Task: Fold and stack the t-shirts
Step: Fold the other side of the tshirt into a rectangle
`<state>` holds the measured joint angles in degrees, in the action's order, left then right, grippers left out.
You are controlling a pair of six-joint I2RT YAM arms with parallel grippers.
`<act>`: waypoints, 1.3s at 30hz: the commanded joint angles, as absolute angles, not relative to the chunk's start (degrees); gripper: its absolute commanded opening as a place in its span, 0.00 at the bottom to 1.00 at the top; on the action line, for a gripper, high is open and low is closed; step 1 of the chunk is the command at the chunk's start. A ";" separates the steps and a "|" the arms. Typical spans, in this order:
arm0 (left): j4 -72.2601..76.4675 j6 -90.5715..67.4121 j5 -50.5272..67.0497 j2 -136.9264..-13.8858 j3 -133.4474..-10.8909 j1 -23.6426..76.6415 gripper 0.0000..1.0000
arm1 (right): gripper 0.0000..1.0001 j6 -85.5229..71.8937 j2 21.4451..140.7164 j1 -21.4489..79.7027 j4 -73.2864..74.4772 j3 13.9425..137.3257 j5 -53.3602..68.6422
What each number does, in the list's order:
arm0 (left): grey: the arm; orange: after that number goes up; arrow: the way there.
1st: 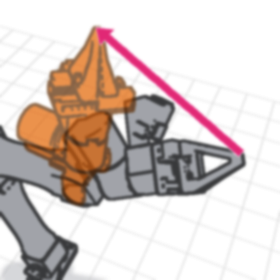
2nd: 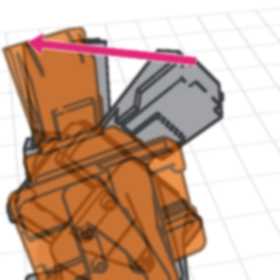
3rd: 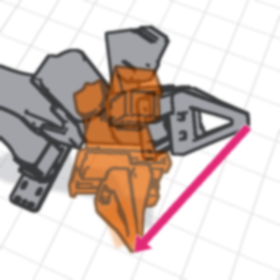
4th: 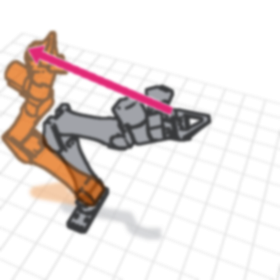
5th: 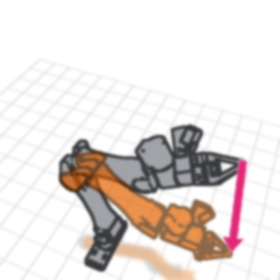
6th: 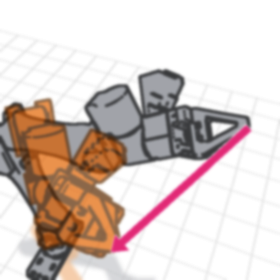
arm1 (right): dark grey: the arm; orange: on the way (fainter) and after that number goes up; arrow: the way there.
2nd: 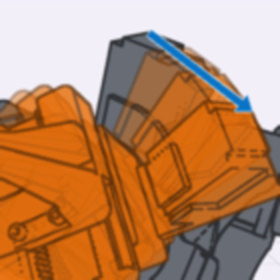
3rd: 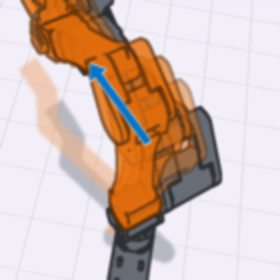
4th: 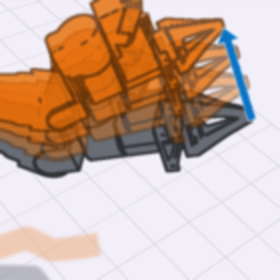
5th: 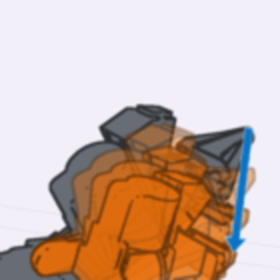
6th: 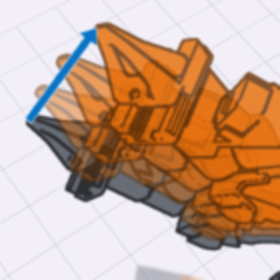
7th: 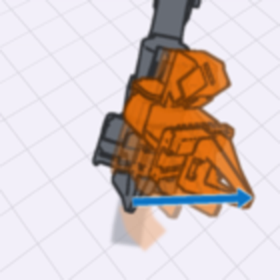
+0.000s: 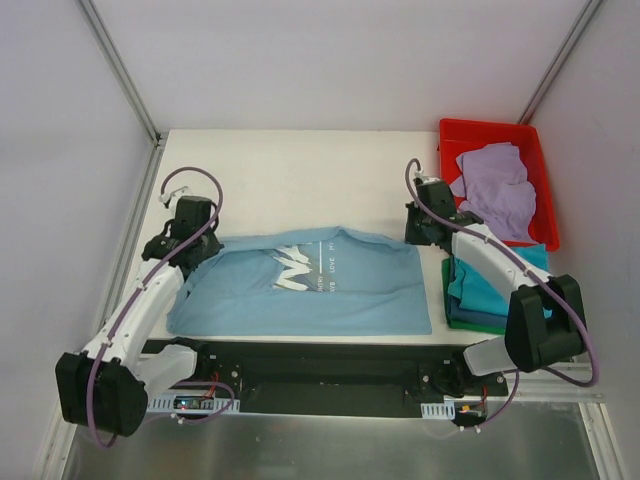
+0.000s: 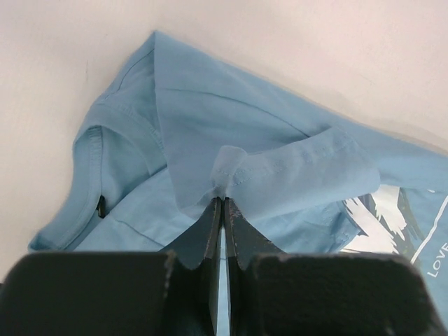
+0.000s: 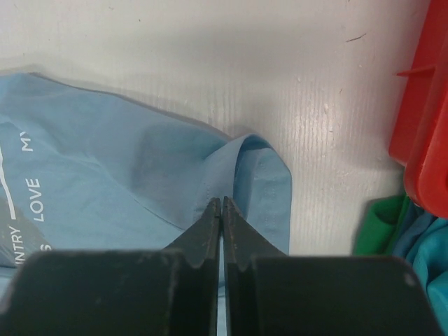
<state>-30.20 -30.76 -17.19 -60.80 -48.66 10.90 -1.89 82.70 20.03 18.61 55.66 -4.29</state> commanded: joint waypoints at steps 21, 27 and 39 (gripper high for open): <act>-31.11 -40.07 -33.31 -44.03 -41.31 10.81 0.00 | 0.00 -0.62 72.16 19.16 25.05 51.59 -7.65; -31.38 -41.39 -34.10 -42.63 -39.12 10.81 0.00 | 0.01 -0.44 71.19 19.16 25.49 50.45 -6.42; -31.55 -46.84 -37.97 -40.17 -31.65 10.72 0.00 | 0.00 -1.49 72.25 19.16 26.89 47.64 -4.83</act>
